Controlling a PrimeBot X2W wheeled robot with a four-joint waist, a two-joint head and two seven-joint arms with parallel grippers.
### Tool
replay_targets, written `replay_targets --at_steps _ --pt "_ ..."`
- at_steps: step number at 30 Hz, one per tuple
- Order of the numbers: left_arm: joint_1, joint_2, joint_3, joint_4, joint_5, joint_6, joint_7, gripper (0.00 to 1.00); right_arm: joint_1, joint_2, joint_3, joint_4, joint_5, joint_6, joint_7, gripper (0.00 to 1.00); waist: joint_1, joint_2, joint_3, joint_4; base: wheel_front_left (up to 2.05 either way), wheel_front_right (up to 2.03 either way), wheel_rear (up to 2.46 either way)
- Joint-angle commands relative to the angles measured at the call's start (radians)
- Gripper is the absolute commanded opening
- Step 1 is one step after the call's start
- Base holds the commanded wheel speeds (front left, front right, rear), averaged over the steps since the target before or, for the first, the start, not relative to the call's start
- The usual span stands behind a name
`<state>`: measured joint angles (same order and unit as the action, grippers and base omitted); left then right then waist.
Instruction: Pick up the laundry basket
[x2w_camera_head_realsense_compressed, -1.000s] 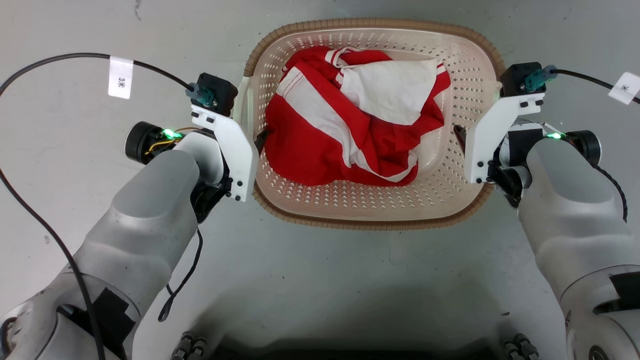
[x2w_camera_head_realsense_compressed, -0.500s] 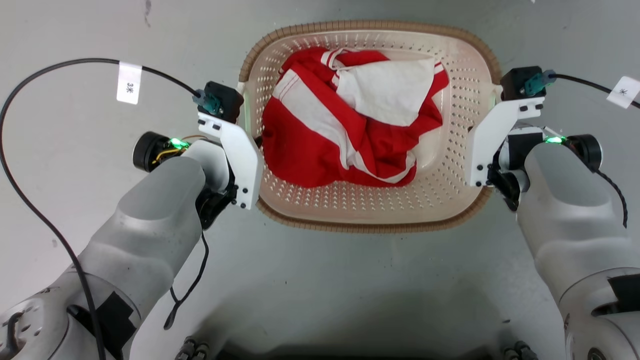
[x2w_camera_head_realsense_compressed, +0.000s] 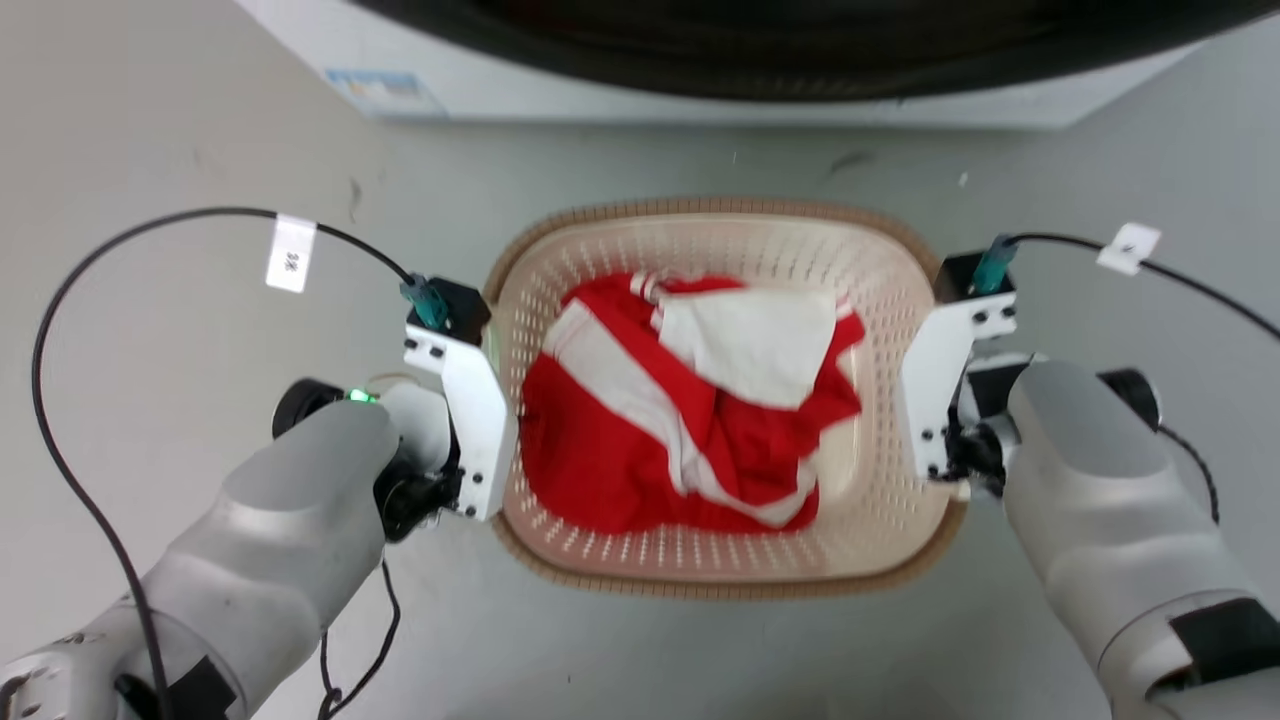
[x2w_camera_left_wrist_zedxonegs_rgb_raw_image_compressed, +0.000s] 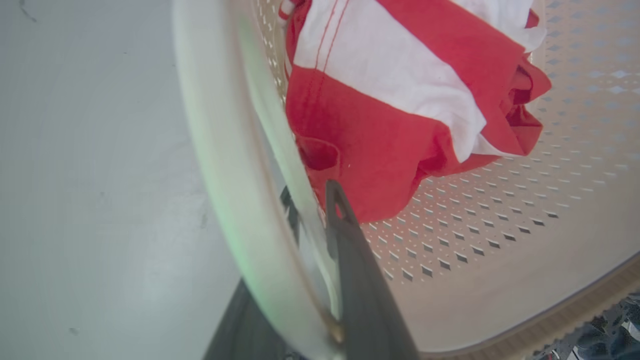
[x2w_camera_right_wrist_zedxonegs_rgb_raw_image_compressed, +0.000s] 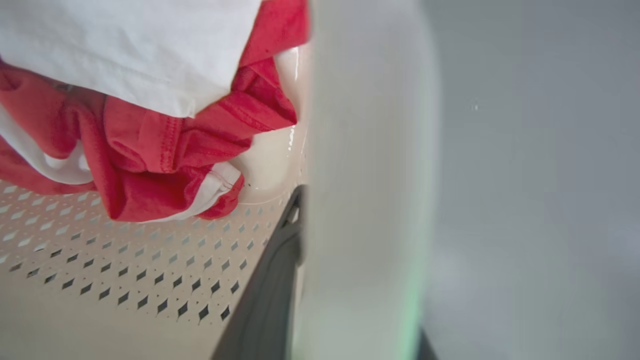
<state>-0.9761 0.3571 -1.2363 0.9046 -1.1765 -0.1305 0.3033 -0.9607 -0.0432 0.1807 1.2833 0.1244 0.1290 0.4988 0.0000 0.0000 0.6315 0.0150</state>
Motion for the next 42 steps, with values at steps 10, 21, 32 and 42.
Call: replay_targets --at_steps 10,21,32,42 --pt "0.087 0.117 -0.04 -0.116 -0.065 0.001 0.228 0.0 0.102 -0.015 0.22 -0.065 0.153 0.006 0.268 0.0 0.0 0.0 -0.358 -0.04 0.0 0.0 0.0" --pt "0.14 0.153 -0.044 -0.175 -0.133 -0.001 0.375 0.0 0.148 -0.012 0.365 -0.155 0.285 0.009 0.454 0.0 0.0 0.0 -0.539 -0.061 0.0 0.0 0.0" --pt "0.18 0.147 -0.046 -0.15 -0.169 -0.001 0.518 0.0 0.209 -0.014 0.388 -0.116 0.356 0.009 0.502 0.0 0.0 0.0 -0.64 -0.059 0.0 0.0 0.0" --pt "0.193 0.149 -0.048 -0.138 -0.17 -0.001 0.613 0.0 0.218 -0.018 0.406 -0.102 0.376 0.009 0.506 0.0 0.0 0.0 -0.667 -0.065 0.0 0.0 0.0"
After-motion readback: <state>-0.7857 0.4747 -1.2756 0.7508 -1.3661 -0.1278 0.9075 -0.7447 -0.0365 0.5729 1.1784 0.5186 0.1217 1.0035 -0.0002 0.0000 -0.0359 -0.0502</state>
